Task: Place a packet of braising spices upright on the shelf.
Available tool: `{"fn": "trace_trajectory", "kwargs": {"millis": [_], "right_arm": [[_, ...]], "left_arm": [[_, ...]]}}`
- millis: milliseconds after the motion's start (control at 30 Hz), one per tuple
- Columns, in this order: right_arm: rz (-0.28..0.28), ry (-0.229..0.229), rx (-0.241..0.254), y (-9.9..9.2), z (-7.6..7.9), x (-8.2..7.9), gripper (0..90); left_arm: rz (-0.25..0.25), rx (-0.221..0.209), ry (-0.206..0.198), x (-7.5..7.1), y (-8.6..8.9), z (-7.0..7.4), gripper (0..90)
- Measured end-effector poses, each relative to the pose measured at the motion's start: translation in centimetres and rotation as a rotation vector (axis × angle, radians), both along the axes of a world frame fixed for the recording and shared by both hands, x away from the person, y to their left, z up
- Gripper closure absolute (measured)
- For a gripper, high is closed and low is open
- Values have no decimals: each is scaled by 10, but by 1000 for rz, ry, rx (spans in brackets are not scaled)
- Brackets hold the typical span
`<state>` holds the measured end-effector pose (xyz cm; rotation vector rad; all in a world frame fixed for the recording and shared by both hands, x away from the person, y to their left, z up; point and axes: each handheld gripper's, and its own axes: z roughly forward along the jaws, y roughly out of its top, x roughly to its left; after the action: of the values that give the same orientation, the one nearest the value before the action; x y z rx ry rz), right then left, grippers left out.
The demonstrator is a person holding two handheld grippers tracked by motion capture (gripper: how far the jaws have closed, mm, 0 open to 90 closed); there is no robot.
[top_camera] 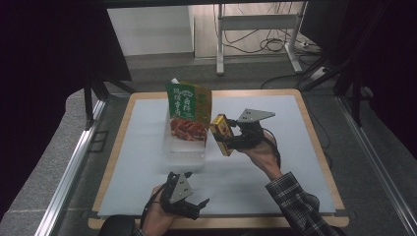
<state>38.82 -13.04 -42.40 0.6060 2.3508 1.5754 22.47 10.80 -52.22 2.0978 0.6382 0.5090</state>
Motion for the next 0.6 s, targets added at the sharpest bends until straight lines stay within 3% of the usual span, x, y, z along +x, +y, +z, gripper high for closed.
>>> {"fn": "trace_trajectory", "kwargs": {"millis": [600], "right_arm": [[48, -35, 61, 35, -4, 9, 317]], "left_arm": [[9, -17, 3, -4, 4, 1, 21]]}}
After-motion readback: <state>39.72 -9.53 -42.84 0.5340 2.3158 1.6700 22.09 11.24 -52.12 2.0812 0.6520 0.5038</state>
